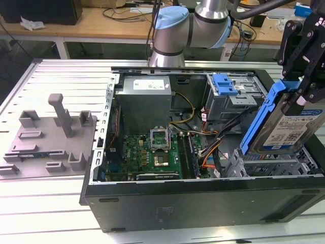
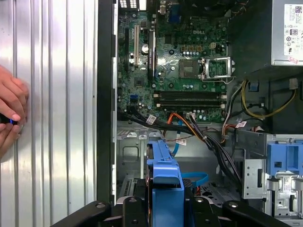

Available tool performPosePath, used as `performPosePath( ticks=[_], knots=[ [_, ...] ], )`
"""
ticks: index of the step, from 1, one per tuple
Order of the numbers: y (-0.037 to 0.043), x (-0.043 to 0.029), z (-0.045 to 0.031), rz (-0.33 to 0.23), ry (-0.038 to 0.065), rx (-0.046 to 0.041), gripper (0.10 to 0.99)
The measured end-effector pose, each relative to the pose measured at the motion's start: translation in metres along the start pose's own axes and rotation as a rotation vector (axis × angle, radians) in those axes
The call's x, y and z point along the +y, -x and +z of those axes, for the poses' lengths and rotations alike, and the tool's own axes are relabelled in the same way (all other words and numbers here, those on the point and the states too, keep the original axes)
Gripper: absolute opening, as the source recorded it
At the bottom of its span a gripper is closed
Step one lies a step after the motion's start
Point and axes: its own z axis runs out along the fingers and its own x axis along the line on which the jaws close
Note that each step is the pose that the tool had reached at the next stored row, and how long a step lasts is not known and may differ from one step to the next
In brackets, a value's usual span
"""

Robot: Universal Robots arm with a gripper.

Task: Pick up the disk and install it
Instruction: 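Insert the disk into the insertion slot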

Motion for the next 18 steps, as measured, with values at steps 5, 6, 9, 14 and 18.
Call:
performPosePath(
  ticks=[5,6,9,14,18],
  knots=[
    [-0.0001,0.0000,0.0042,0.000,0.000,0.0000,0.369],
    [-0.0002,0.0000,0.0053,0.000,0.000,0.0000,0.369],
    [-0.0005,0.0000,0.0091,0.001,0.000,0.0000,0.369],
    [-0.0010,0.0000,0.0149,0.001,0.000,-0.0001,0.369],
    [-0.0018,-0.0001,0.0239,0.001,0.000,-0.0001,0.369]
  ],
)
